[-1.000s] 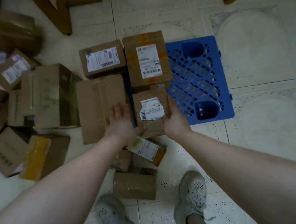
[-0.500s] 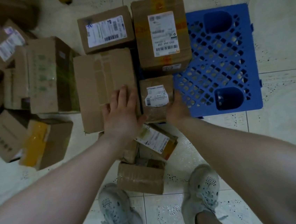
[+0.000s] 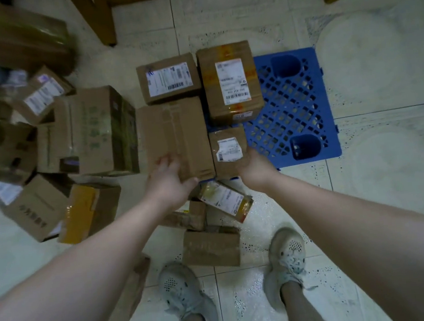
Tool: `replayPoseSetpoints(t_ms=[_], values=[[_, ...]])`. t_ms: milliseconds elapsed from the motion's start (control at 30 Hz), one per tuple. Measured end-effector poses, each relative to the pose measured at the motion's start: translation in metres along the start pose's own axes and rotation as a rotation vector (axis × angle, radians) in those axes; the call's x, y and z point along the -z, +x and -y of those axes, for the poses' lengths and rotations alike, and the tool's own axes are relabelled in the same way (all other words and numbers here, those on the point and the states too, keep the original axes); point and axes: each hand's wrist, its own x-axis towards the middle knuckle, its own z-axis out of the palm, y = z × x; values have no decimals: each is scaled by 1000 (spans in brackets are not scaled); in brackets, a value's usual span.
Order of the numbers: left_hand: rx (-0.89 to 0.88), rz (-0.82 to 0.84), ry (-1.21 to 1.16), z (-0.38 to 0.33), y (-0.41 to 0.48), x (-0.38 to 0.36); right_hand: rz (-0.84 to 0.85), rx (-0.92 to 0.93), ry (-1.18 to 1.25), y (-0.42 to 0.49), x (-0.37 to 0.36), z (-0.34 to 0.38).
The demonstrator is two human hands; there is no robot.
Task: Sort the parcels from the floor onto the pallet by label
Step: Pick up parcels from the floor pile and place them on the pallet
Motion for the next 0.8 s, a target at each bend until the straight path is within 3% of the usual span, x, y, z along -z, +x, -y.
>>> replayPoseSetpoints(t_ms=[333,533,800], values=[[195,-83,-74,80,-102,23,54,10,-192,-102,-25,17],[336,-22,-157,107,-170,28,152,35,-293,-143,-51,18],[393,-23,-279,170,-195,63,175,118,-355,-155,-104,87]])
